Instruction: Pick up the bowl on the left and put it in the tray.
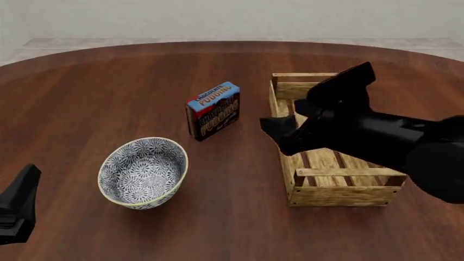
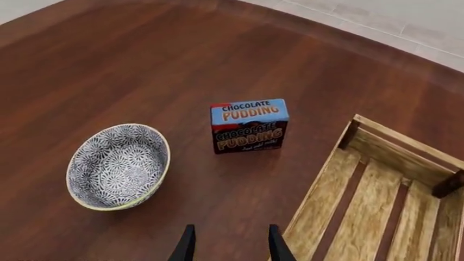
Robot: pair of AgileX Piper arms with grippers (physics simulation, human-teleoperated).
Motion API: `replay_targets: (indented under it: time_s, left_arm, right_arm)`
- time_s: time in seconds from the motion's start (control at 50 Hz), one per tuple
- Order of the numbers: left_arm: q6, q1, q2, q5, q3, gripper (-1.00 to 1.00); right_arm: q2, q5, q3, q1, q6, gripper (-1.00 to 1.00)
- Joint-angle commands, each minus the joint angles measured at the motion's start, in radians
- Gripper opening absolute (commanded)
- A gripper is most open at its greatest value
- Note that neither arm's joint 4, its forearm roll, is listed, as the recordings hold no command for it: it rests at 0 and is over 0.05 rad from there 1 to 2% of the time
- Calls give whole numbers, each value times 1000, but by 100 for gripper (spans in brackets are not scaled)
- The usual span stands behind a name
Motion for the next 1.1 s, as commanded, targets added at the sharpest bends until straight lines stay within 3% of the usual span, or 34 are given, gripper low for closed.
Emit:
replay_targets:
  time_s: [0.02,0.7,1.1]
  left_arm:
    - [0,0,0,0,0,100]
    - [0,0,0,0,0,100]
    - [0,0,0,0,0,100]
  right_arm:
    - [38,-3,-27,36,9,100]
    - [198,-24,-113,114,-3,100]
    - [326,22,-246,148,41,100]
